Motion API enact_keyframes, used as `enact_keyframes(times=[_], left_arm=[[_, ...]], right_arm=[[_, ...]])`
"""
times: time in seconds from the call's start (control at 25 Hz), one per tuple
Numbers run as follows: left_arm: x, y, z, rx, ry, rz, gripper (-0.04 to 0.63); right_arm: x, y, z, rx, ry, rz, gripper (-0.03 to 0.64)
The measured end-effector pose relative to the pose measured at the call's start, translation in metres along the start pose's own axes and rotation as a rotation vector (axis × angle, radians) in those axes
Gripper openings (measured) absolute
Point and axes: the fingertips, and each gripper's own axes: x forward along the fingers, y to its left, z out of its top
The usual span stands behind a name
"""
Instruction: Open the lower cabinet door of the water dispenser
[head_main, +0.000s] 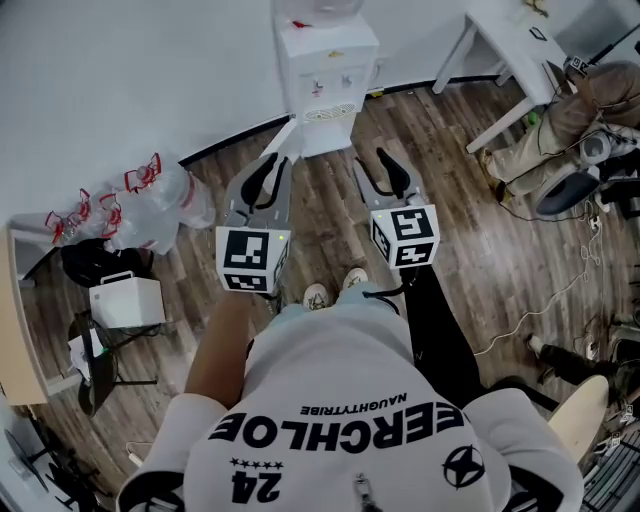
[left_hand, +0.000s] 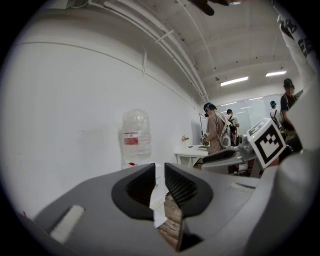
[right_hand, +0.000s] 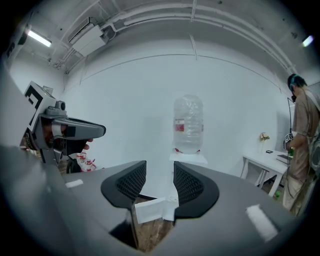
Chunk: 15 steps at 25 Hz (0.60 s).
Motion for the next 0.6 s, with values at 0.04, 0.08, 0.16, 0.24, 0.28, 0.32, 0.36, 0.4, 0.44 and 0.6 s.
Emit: enact_keyframes(times=[0.04, 0.08, 0.16, 0.24, 0.28, 0.32, 0.36, 0.4, 0.44, 0.6], left_arm=[[0.000, 0.001, 0.001, 0.002, -0.004, 0.000, 0.060], [0.001, 0.001, 0.002, 0.003, -0.007, 0.001, 0.060], [0.003, 0.003, 0.003, 0.002, -0.007, 0.003, 0.060], [0.006, 0.002, 0.008, -0.002, -0.011, -0.005, 0.060], [0.007, 0.001, 0.012, -0.004, -0.016, -0.012, 0.060], [0.007, -0.001, 0.014, -0.005, -0.021, -0.017, 0.060], [0.008, -0.001, 0.015, -0.006, -0.024, -0.020, 0.060], [0.008, -0.002, 0.016, -0.007, -0.027, -0.023, 0.060], [0.008, -0.003, 0.016, -0.009, -0.030, -0.026, 0.060], [0.011, -0.011, 0.020, -0.008, -0.044, -0.048, 0.060]], right_arm=[[0.000, 0.001, 0.003, -0.015, -0.002, 0.002, 0.170], [0.000, 0.002, 0.004, -0.031, -0.003, 0.004, 0.170], [0.002, 0.004, 0.008, -0.051, -0.003, 0.009, 0.170], [0.003, 0.002, 0.012, -0.059, -0.007, 0.011, 0.170], [0.002, 0.001, 0.014, -0.065, -0.008, 0.010, 0.170], [0.001, 0.000, 0.015, -0.072, -0.008, 0.007, 0.170], [0.000, 0.000, 0.015, -0.080, -0.008, 0.002, 0.170], [-0.001, -0.002, 0.016, -0.086, -0.010, -0.009, 0.170], [-0.002, -0.004, 0.017, -0.093, -0.014, -0.022, 0.170], [-0.006, -0.009, 0.023, -0.111, -0.030, -0.036, 0.170]])
